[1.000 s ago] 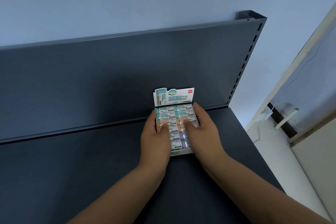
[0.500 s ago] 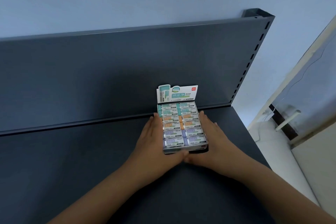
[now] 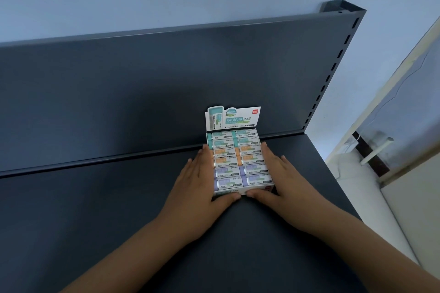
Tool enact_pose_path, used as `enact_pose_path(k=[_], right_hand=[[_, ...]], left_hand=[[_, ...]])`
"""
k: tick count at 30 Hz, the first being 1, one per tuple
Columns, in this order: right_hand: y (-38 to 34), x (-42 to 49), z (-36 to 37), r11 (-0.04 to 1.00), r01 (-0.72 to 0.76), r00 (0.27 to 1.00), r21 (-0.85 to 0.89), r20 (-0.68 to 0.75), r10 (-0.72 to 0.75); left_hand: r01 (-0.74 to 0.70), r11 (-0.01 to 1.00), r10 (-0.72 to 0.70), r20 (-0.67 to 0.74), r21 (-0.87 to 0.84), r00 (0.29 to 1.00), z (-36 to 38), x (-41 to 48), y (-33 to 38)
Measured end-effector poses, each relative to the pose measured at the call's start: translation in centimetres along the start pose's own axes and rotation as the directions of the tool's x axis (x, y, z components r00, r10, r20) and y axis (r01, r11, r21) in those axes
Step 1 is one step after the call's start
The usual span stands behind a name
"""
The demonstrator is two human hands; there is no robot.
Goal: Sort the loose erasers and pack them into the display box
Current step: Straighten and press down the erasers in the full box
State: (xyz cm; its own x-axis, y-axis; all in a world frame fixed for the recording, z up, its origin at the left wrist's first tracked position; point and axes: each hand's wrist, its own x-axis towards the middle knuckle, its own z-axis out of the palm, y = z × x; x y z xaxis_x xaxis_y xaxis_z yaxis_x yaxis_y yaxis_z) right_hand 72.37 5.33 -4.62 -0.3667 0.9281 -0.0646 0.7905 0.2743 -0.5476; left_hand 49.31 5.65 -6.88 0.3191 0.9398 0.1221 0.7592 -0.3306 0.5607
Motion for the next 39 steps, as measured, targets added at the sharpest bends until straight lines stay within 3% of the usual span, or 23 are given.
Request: enact_pose_path(k=[10, 21, 26, 30, 39], right_hand=[[-0.6, -0.9, 1.2, 0.996, 0.073, 0.979, -0.040, -0.190, -0.080], [-0.5, -0.8, 1.4, 0.991, 0.100, 0.972, -0.094, -0.202, -0.117], [-0.3, -0.8, 1.3, 0.999, 0.040, 0.966, -0.018, -0.255, -0.043], [-0.3, -0.7, 1.4, 0.998, 0.009, 0.967, -0.064, -0.252, -0.025], [0.3, -0.2, 0.8, 1.000, 0.025, 0.983, -0.014, -0.181, -0.027]], left_hand=[[-0.090, 0.995, 0.094, -0.086, 0.044, 0.992, -0.2, -0.7, 0.4], [-0.089, 0.994, 0.096, -0.110, 0.061, 0.989, -0.1, -0.8, 0.4], [0.026, 0.997, -0.032, -0.086, -0.072, 0.996, -0.4, -0.6, 0.7], [0.051, 0.999, -0.051, -0.074, -0.004, 0.996, -0.5, -0.5, 0.8], [0.108, 0.993, -0.110, -0.030, -0.050, 0.993, -0.6, 0.5, 0.4]])
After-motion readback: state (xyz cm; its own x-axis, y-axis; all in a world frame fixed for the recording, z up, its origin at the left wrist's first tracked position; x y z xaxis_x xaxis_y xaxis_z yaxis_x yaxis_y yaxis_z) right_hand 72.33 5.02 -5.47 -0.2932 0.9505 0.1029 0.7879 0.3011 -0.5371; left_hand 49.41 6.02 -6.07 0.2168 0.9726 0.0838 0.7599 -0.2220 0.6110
